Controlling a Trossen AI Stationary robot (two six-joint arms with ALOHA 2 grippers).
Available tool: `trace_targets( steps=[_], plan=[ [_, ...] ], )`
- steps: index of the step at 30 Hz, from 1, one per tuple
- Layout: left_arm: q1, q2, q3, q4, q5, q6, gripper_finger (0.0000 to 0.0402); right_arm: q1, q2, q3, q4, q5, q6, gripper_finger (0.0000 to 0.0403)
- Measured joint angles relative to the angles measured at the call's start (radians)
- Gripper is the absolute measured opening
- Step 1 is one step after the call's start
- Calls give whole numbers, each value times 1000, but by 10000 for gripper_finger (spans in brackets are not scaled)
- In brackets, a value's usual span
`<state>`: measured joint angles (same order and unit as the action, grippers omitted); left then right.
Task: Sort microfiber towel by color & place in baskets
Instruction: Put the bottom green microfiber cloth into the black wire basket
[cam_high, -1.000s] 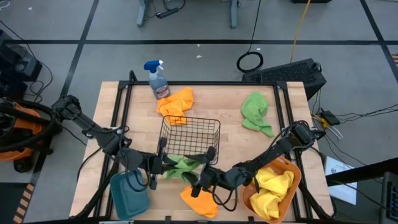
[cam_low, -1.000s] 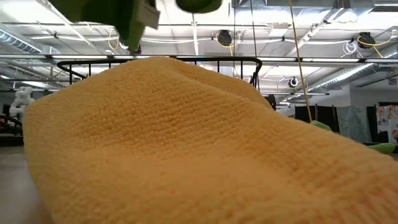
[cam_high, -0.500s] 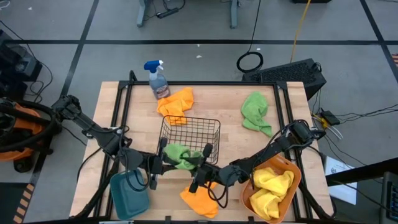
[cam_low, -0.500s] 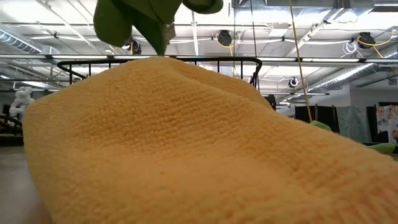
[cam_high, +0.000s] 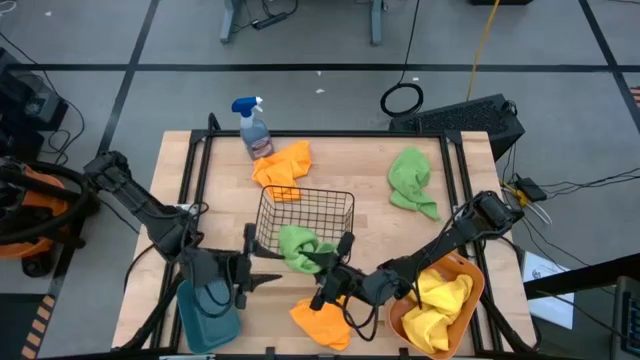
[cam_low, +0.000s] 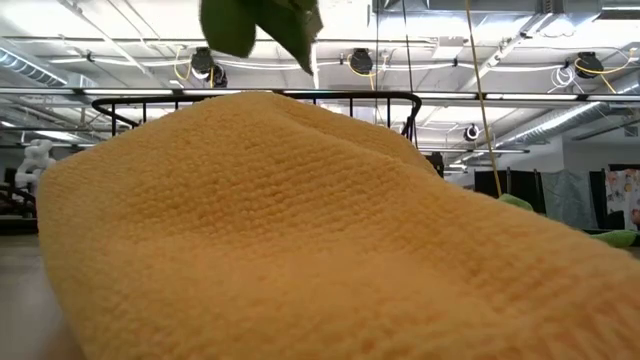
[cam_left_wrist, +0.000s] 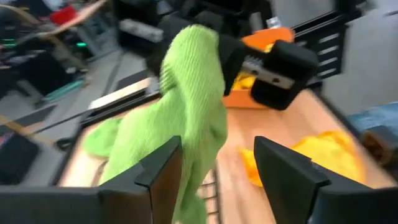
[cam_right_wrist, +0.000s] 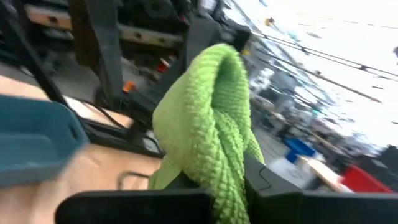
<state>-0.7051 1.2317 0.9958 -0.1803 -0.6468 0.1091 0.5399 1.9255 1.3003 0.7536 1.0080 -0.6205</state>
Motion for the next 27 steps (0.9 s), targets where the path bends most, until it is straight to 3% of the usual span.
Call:
trace_targets(
  steps=[4, 8, 12, 16, 22, 27],
  plan=[
    [-43, -12, 0, -68, -116, -40, 209, 7, -5, 0, 1, 87, -65, 8],
    [-58, -20, -1, -166, -192, -137, 209, 3, -41, 0, -6, 94, -113, 8],
    [-57, -21, -1, -244, -247, -230, 209, -24, -106, 0, -137, 95, -79, 8],
    [-52, -21, -1, -282, -290, -284, 209, -92, -189, 0, -413, 51, 212, 8],
    [-52, -21, -1, -284, -309, -287, 209, -237, -212, -1, -852, -213, 724, 8],
    [-52, -21, -1, -287, -309, -288, 209, -314, -174, -1, -997, -279, 939, 8]
  ],
)
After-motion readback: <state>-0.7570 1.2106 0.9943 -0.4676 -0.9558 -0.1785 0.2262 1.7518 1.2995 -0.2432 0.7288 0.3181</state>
